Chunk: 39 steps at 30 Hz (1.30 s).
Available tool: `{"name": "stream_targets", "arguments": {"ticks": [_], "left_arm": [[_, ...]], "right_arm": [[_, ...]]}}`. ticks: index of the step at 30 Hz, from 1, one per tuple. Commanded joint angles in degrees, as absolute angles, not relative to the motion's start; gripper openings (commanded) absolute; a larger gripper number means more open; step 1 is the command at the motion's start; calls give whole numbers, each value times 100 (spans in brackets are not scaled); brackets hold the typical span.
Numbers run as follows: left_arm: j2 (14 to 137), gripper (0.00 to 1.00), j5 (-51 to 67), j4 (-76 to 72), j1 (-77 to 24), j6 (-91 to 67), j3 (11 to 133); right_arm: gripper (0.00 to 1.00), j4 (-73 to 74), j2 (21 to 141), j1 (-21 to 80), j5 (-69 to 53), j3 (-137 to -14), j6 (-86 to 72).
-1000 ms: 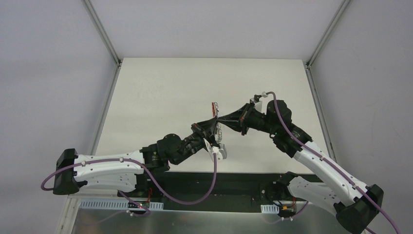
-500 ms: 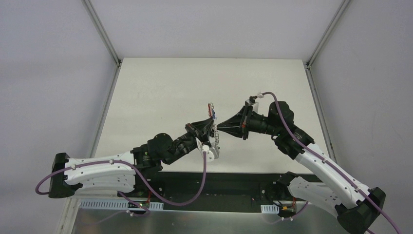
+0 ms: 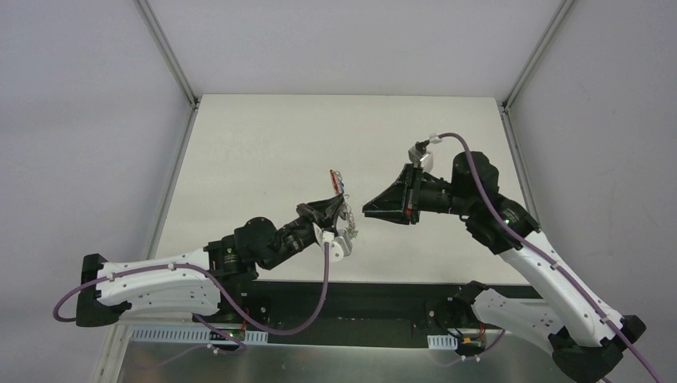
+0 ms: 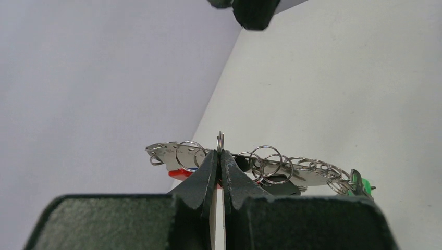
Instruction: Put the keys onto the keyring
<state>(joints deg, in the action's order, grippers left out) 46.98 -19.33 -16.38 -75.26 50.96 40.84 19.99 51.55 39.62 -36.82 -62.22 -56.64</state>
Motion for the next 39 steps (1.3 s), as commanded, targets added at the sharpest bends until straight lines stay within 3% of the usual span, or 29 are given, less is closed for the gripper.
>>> {"name": "stream_targets", "arguments": {"ticks": [1,5,20,28,39], "left_arm": [[4277,0,-1556,-811,-7488,3921,4828],[4218,0,-1271,234,-7488,2924,5499],[4476,0,-722,2230,-7488,643,6951],[4810,0,-551,3017,-7488,126,7587],[5389,0,-108,3953,-7493,18,8348]], "right_arm": [[26,3007,4988,3949,-2850,-6990,-3477],[30,2902,4805,3943,-2328,-6831,-2582],[34,2575,5223,4574,-3476,-7296,318],[38,2899,5665,5699,-3464,-7769,2073],[41,3717,6268,6108,-3330,-8394,3452]]}}
